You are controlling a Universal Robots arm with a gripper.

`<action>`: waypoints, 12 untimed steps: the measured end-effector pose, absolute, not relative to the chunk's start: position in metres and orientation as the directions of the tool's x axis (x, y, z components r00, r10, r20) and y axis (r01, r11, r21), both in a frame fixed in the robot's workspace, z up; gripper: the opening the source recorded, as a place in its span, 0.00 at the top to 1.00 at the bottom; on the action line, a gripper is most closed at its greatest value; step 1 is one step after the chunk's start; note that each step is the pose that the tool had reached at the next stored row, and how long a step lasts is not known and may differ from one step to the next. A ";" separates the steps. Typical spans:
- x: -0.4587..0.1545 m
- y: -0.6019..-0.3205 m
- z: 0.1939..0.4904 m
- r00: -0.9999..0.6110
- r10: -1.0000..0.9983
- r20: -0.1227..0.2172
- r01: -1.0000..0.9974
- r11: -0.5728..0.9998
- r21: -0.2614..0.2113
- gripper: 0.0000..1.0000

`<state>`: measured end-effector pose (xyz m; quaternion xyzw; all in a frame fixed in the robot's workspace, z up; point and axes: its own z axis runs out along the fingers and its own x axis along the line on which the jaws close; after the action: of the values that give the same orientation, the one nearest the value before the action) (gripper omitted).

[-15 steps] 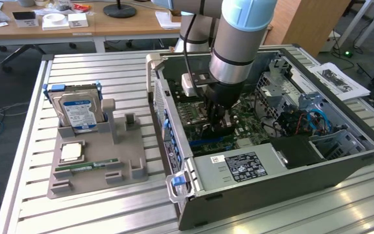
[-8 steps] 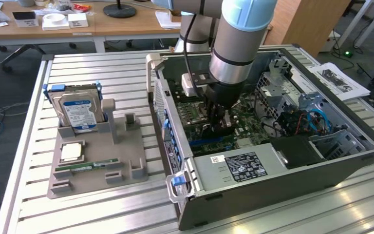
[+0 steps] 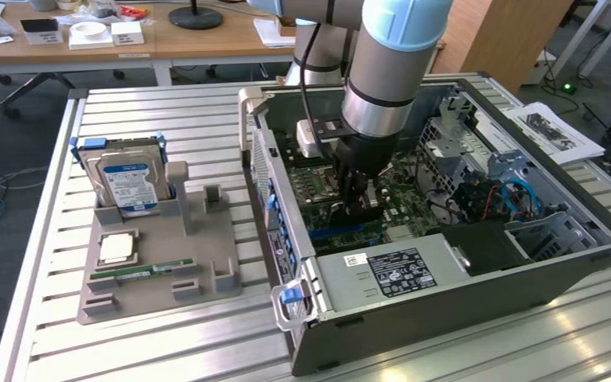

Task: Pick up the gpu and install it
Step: 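Insert the gpu into the slot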

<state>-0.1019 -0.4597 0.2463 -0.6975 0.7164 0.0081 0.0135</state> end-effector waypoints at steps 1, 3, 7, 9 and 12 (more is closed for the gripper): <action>-0.102 -0.460 0.246 -0.027 -0.999 -0.031 -1.000 0.027 -0.007 0.73; -0.102 -0.460 0.247 -0.027 -0.999 -0.032 -1.000 0.027 -0.008 0.73; -0.102 -0.460 0.253 -0.027 -0.999 -0.032 -1.000 0.027 -0.007 0.73; -0.102 -0.460 0.253 -0.027 -0.999 -0.032 -1.000 0.027 -0.007 0.73; -0.102 -0.462 0.253 -0.028 -0.999 -0.032 -1.000 0.028 -0.007 0.73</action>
<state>-0.1019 -0.4619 0.2530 -0.6971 0.7168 0.0087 0.0140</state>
